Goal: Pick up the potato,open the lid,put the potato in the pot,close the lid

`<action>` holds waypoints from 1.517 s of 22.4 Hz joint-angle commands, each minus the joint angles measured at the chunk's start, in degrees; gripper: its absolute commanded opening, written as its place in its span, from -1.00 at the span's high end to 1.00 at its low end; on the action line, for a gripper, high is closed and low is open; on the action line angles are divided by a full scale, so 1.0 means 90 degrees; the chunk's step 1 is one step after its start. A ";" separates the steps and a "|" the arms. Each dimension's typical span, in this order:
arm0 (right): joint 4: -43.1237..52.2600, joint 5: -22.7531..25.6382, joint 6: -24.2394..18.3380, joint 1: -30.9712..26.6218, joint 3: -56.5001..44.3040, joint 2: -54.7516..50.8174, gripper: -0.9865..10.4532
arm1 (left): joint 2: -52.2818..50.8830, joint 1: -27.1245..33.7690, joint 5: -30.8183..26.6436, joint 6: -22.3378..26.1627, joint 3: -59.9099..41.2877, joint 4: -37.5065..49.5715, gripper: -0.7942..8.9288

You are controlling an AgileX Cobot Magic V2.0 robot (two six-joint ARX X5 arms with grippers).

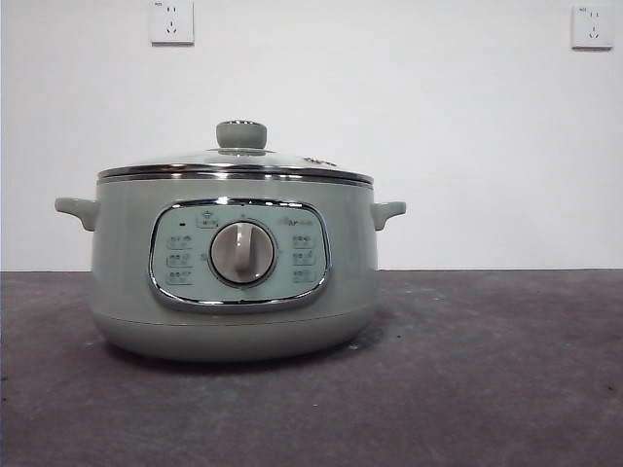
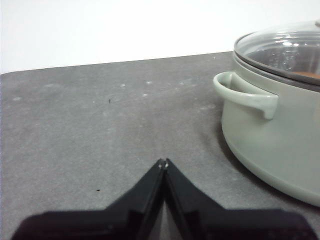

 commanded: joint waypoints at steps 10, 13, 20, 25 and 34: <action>-0.0143 0.0002 -0.0019 0.0002 -0.0061 0.0000 0.85 | 0.0214 0.0002 -0.0010 -0.0075 -0.0068 -0.0007 0.84; -0.0124 0.0010 -0.0049 -0.0374 -0.0061 -0.0170 0.85 | 0.0311 0.0002 -0.0010 -0.0075 -0.0068 -0.0007 0.84; 0.1326 -0.1188 -0.0381 -0.3356 -0.1678 -0.1817 0.82 | 0.0391 0.0005 -0.0012 -0.0075 -0.0068 -0.0010 0.84; 0.4753 -0.1960 -0.0954 -0.5071 -0.5552 -0.3815 0.82 | 0.0391 0.0005 -0.0010 -0.0075 -0.0068 -0.0010 0.84; 0.7592 -0.1814 -0.1039 -0.5260 -0.9306 -0.5724 0.82 | 0.0393 0.0007 -0.0010 -0.0075 -0.0068 -0.0010 0.84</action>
